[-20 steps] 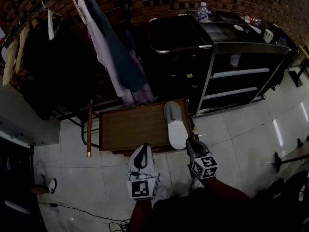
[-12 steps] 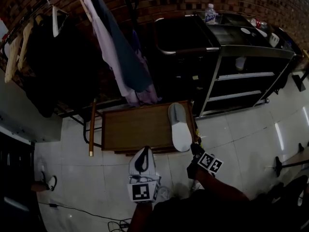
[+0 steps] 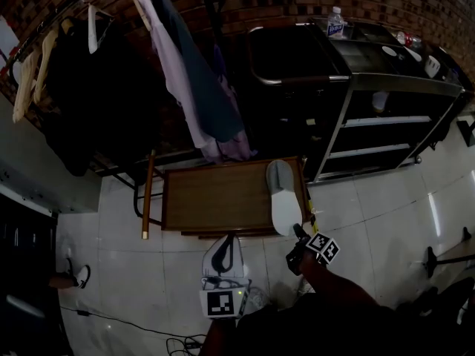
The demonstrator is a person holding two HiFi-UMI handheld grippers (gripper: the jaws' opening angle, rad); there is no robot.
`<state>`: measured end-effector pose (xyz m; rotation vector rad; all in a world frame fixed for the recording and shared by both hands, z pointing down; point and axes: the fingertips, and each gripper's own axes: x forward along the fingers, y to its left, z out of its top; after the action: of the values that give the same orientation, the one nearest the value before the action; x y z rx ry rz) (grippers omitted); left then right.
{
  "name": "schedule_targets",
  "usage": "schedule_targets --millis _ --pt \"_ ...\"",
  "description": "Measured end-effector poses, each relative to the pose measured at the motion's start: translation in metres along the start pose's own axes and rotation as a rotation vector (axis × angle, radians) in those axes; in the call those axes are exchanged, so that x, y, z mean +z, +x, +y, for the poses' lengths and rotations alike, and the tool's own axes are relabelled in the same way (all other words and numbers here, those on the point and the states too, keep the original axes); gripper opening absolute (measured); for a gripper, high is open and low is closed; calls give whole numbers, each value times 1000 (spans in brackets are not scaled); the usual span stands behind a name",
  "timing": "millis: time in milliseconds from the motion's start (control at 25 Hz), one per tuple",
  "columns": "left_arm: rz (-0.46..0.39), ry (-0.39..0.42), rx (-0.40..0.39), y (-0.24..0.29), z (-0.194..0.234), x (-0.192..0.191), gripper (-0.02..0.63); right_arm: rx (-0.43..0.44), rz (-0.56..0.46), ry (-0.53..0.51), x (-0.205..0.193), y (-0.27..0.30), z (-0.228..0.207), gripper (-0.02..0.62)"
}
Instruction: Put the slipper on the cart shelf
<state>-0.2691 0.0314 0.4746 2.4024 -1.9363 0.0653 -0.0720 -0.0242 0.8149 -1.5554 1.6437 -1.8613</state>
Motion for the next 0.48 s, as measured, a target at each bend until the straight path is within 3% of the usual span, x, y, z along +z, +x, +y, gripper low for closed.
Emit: schedule_targets --millis 200,280,480 --pt "8 9 -2 -3 1 0 21 -39 2 4 -4 11 -9 154" --pt "9 10 -4 -3 1 0 21 -35 -1 -11 -4 12 -7 107" --pt "8 7 -9 0 2 -1 21 0 7 -32 -7 10 7 73"
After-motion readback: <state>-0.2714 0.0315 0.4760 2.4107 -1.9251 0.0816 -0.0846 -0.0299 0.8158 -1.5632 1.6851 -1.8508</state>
